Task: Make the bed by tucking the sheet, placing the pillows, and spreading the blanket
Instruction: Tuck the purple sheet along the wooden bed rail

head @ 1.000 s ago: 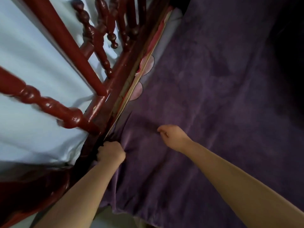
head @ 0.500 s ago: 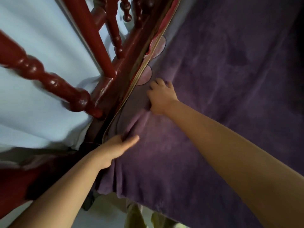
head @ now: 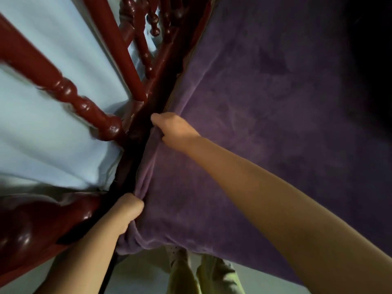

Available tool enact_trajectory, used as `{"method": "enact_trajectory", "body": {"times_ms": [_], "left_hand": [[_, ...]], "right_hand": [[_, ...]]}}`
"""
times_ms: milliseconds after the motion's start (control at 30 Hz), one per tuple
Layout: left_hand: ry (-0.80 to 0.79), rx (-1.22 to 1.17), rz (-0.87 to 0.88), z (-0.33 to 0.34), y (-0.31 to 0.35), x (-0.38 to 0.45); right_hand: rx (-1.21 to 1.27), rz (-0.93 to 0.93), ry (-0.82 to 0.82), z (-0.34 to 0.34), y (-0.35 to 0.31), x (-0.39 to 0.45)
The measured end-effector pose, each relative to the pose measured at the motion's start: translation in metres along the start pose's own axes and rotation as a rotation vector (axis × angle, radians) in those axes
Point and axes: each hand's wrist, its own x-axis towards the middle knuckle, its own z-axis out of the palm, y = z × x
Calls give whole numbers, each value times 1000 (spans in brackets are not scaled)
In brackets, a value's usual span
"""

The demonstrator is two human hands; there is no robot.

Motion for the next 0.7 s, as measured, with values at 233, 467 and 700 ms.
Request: {"method": "enact_trajectory", "body": {"times_ms": [233, 467, 700], "left_hand": [[299, 106, 84, 9, 7, 1], [-49, -712, -24, 1, 2, 8], [-676, -218, -71, 0, -22, -4]], "right_hand": [[-158, 133, -45, 24, 31, 1], [-64, 311, -91, 34, 58, -45], [126, 319, -70, 45, 49, -72]]}}
